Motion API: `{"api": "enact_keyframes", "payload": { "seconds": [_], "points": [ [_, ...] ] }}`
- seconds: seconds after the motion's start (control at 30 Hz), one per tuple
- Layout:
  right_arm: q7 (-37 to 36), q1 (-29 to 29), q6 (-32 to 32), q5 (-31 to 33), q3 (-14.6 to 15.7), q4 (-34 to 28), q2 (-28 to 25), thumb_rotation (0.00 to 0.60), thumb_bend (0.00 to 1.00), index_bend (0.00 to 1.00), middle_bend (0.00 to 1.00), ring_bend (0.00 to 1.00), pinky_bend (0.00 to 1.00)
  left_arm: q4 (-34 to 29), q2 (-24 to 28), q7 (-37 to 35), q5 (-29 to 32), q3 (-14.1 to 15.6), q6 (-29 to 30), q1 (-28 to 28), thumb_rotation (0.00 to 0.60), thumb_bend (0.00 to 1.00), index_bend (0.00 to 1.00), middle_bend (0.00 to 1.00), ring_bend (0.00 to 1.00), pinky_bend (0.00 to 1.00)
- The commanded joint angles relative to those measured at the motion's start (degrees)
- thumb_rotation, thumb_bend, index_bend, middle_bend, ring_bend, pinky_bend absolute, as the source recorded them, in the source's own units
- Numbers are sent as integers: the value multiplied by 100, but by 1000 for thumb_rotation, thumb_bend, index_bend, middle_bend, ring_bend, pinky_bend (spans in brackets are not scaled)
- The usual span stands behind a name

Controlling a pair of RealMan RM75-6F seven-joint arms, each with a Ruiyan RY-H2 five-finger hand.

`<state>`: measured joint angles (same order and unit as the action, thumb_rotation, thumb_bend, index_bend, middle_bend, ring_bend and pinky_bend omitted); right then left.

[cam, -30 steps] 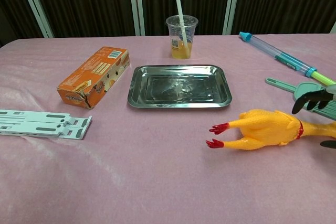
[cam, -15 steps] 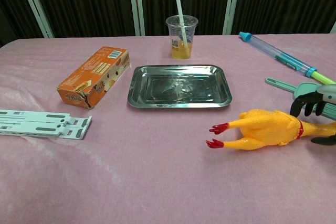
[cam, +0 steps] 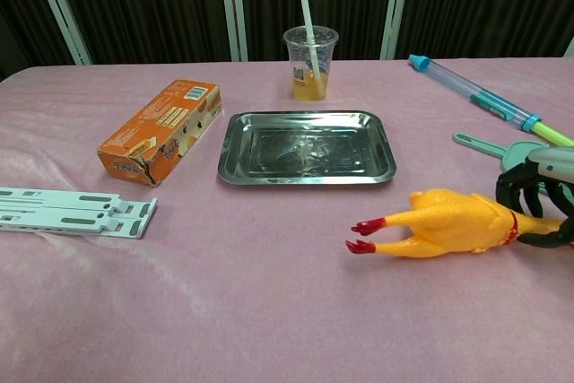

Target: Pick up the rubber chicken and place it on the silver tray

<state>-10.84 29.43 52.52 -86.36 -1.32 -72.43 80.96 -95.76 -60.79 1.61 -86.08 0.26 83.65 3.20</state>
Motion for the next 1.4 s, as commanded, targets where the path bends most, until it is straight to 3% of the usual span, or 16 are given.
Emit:
{"api": "enact_keyframes", "payload": {
  "seconds": [0.03, 0.17, 0.37, 0.63, 0.8, 0.97, 1.2, 1.4],
  "points": [
    [-139, 16, 15, -54, 46, -58, -41, 600, 434, 749, 600, 605, 746, 5, 5, -67, -54, 17, -14, 15, 600, 0, 107, 49, 0, 0],
    [-503, 44, 45, -189, 128, -255, -213, 600, 461, 815, 648, 654, 799, -21, 59, -227, -176, 48, -90, 80, 600, 0, 127, 58, 0, 0],
    [-1103, 28, 303, -444, 224, -542, -456, 600, 474, 827, 662, 673, 815, -92, 120, -344, -368, 33, -177, 227, 600, 0, 157, 115, 28, 11],
    [-1706, 101, 504, -680, 286, -919, -651, 600, 483, 833, 666, 677, 821, -483, 146, -149, -710, -279, -169, 630, 600, 0, 197, 184, 93, 101],
    [-1830, 169, 588, -739, 254, -1164, -743, 600, 483, 834, 666, 677, 821, -1033, 241, -85, -838, -396, -513, 988, 600, 0, 198, 185, 93, 103],
    [-1506, 236, 590, -651, 145, -1362, -742, 600, 483, 834, 666, 677, 821, -1594, 254, 190, -1000, -465, -1213, 1515, 600, 0, 169, 182, 94, 128],
    [-1077, 341, 469, -200, -139, -1648, -682, 600, 482, 834, 666, 677, 821, -2231, -20, 1082, -459, -727, -2264, 2249, 600, 0, 164, 201, 138, 139],
    [-796, 386, 484, 5, -295, -1911, -694, 600, 483, 834, 666, 678, 821, -2377, -663, 2010, 433, -1021, -2585, 2682, 600, 0, 177, 217, 149, 153]
  ]
}}
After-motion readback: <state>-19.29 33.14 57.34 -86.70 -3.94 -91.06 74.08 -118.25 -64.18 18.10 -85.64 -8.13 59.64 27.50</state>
